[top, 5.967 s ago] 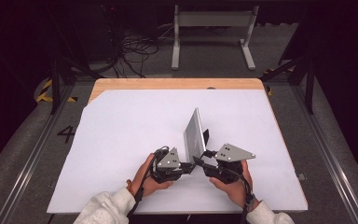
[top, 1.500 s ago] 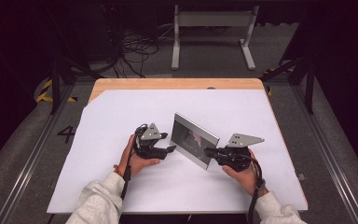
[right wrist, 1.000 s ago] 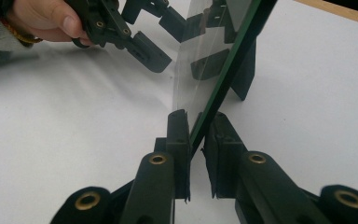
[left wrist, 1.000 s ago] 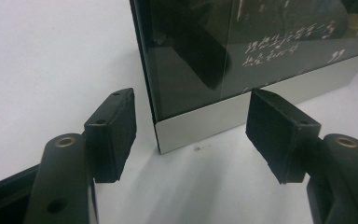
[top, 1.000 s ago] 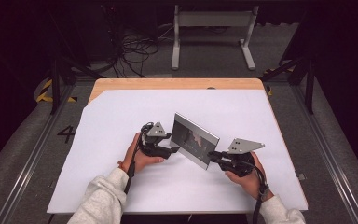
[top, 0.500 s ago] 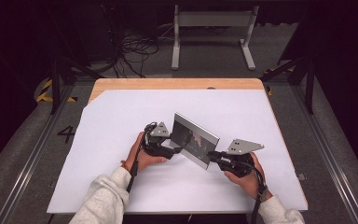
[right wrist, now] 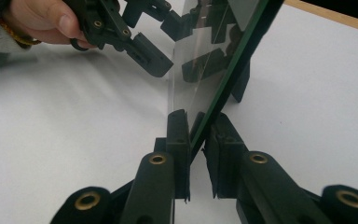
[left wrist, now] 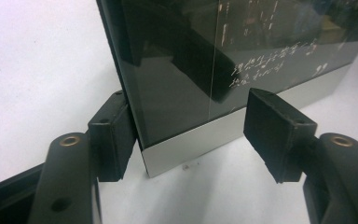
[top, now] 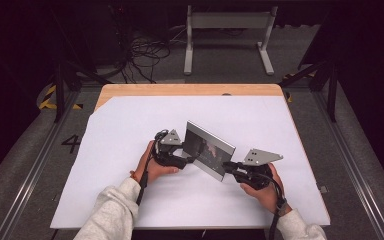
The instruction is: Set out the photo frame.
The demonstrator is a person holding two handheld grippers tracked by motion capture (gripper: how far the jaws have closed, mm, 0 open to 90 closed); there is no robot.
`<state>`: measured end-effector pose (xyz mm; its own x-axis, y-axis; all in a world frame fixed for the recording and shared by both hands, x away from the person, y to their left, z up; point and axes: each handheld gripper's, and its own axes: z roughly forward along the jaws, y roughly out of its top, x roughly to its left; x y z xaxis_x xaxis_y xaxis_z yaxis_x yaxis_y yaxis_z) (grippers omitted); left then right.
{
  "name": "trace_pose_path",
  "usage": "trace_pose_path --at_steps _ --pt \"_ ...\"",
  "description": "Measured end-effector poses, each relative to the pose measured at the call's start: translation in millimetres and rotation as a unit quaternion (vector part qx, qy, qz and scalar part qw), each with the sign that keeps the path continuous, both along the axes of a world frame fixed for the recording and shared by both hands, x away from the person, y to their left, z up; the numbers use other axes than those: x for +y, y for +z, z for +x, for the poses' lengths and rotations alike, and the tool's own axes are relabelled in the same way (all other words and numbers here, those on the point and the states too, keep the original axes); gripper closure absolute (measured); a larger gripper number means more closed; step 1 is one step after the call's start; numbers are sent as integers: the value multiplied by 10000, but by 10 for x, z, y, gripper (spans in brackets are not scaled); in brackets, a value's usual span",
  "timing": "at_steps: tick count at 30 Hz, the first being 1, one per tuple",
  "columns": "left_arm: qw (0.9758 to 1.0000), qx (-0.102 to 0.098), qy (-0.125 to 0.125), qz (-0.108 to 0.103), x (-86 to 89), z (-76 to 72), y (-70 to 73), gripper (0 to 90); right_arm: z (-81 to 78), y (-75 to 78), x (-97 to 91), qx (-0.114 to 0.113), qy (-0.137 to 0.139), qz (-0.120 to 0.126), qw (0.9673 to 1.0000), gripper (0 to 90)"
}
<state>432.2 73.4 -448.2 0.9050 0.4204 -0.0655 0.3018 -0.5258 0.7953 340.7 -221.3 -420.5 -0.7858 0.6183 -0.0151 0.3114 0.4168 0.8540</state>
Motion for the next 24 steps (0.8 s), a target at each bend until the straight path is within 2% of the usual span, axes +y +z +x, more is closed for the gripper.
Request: trace_pose_path --at_steps 10,13,22,24 --pt "9997 21 -55 250 94 -135 48 387 14 -4 11 -5 -61 20 10000 798" --pt "9994 -57 -64 328 115 -197 50 387 21 -3 18 -14 -74 9 10000 793" --pt "9992 -70 -86 377 172 -295 54 397 33 -4 28 -29 -85 -1 10000 781" --pt "9994 -100 -78 317 182 -284 56 401 30 -6 28 -43 -98 -8 9999 778"
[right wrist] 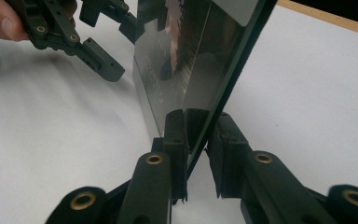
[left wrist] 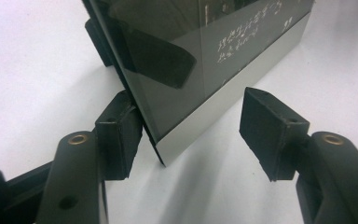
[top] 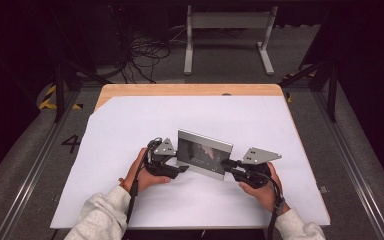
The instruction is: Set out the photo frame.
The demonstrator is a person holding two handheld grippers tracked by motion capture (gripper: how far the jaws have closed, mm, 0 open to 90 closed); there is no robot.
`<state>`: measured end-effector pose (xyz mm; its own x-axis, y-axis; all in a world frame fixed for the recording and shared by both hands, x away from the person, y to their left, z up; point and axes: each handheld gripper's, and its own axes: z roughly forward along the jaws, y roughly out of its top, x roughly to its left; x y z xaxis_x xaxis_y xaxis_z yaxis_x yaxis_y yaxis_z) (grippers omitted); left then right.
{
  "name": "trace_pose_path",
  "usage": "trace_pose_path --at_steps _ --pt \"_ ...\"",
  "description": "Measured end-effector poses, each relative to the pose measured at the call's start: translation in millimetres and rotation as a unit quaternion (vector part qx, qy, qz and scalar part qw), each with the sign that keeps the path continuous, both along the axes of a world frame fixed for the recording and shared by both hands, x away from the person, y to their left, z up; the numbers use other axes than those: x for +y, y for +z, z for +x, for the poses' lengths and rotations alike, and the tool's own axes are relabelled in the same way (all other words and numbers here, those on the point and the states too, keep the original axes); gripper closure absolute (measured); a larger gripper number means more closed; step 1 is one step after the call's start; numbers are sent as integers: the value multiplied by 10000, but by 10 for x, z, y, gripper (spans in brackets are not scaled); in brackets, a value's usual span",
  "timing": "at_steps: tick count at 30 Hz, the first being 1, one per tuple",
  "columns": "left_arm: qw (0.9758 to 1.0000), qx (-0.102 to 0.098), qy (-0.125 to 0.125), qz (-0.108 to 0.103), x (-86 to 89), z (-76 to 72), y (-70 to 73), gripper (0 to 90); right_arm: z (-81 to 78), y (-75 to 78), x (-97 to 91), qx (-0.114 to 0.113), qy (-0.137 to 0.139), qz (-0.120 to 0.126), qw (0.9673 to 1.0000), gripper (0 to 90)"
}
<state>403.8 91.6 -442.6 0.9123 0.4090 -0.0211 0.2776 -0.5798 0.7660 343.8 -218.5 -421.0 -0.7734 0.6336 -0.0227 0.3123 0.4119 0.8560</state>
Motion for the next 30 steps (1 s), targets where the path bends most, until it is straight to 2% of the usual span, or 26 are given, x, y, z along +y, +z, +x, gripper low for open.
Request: trace_pose_path --at_steps 2,3,5,11,15,30 --pt "9999 -72 63 -121 12 29 8 388 -6 2 1 -23 -24 -48 10000 751" --pt "9997 -47 98 -235 17 45 7 390 -12 9 -9 -16 -41 -65 10000 743" --pt "9995 -84 137 -269 12 54 6 390 -17 16 -29 -6 -43 -41 10000 739" --pt "9990 -136 68 -426 -37 58 20 424 -49 31 -80 15 -18 -76 10000 817" --pt "9992 -191 112 -333 -38 62 27 496 -61 20 -67 -7 -30 -77 10000 828" --pt "9992 -212 212 -274 18 26 35 574 -4 -6 -30 -202 -293 -111 9993 817"
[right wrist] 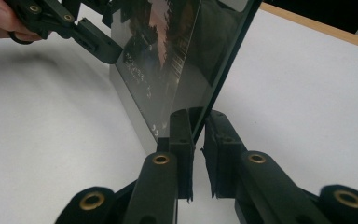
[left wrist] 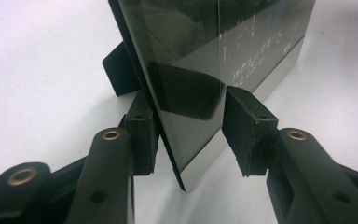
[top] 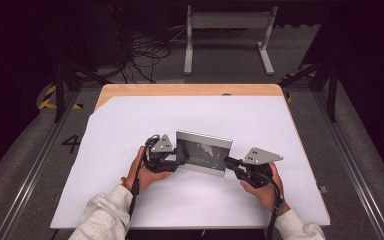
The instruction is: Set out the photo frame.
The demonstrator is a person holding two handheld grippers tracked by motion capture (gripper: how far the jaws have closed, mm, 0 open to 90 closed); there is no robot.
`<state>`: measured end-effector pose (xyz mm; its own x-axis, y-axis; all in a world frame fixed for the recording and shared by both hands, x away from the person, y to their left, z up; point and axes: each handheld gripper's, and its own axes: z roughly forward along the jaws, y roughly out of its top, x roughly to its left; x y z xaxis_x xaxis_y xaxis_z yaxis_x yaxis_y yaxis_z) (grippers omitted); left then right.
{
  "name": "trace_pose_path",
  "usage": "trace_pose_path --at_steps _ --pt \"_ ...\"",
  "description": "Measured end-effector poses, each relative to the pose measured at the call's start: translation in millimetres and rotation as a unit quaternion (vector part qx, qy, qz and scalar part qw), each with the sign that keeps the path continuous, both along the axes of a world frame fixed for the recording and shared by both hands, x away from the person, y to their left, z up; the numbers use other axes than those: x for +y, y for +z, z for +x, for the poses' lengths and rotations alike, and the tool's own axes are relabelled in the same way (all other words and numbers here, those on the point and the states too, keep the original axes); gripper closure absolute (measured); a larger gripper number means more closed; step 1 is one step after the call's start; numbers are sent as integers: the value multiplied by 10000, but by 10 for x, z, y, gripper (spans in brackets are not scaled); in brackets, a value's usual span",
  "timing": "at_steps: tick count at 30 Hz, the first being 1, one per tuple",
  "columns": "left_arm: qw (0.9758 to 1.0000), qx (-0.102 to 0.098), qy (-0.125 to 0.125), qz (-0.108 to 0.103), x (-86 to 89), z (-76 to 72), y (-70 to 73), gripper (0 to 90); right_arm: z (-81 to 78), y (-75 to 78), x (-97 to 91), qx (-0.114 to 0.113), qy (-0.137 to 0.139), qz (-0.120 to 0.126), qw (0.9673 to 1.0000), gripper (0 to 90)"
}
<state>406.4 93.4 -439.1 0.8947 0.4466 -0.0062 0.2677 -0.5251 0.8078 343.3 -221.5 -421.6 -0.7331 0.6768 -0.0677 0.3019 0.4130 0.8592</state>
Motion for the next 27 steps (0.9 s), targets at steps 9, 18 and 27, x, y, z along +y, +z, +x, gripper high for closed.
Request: trace_pose_path --at_steps 9,18,27 --pt "9999 -50 87 72 21 -34 3 605 72 -12 22 -35 -117 46 9999 804" --pt "9999 -33 104 112 40 -46 -17 627 134 -17 42 -28 -160 63 9998 791" --pt "9998 -42 109 151 37 -48 -22 632 167 -31 60 4 -152 43 9999 773"
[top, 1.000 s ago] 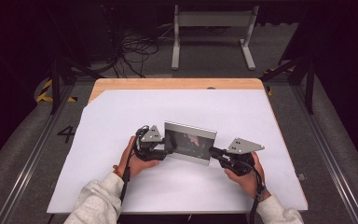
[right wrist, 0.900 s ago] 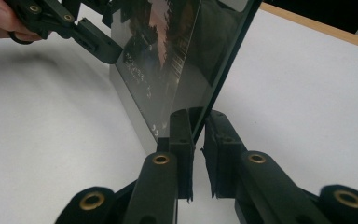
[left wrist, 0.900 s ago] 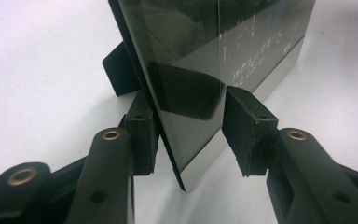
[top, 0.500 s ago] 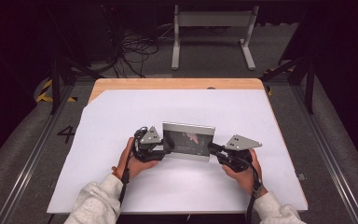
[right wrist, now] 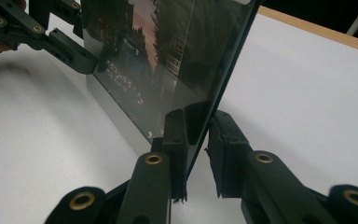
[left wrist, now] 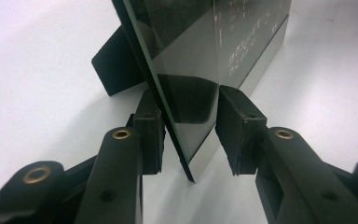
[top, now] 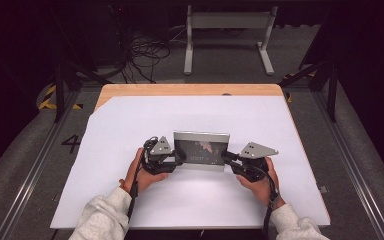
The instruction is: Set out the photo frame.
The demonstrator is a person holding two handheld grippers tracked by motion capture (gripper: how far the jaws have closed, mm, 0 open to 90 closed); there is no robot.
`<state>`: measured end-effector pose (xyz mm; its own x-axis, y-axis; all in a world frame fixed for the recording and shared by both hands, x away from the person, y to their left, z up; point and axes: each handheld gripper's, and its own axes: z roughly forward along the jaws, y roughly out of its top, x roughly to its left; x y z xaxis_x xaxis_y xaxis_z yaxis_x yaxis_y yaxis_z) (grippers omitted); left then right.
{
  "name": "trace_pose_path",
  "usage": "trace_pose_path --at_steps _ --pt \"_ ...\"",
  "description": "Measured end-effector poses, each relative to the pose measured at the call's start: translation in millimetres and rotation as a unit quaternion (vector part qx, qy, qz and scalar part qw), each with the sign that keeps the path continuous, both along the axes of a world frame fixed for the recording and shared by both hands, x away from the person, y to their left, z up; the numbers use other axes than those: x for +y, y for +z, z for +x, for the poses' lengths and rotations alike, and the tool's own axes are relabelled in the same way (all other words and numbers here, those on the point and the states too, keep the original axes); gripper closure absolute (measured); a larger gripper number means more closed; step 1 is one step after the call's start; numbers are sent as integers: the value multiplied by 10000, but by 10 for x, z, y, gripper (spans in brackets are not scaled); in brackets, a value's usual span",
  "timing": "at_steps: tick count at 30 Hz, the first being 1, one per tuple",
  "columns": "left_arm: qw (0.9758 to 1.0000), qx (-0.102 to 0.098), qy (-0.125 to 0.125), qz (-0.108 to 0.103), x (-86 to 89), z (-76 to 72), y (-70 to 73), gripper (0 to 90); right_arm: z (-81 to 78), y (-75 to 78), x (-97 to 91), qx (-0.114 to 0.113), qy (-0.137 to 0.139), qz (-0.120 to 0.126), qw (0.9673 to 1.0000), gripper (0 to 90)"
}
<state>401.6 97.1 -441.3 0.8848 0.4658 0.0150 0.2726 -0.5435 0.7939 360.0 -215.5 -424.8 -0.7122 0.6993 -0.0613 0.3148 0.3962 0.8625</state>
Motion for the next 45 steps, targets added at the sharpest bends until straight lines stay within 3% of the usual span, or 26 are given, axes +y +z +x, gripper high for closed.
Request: trace_pose_path --at_steps 16,37,45 --pt "9998 -1 -13 181 -17 -9 -11 634 19 -25 29 17 -54 -13 10000 753" --pt "9998 10 0 206 -21 -13 -24 634 31 -39 41 11 -58 -50 10000 744" --pt "9998 5 23 213 -16 -19 -22 636 11 -49 42 -32 -62 -184 9998 751"
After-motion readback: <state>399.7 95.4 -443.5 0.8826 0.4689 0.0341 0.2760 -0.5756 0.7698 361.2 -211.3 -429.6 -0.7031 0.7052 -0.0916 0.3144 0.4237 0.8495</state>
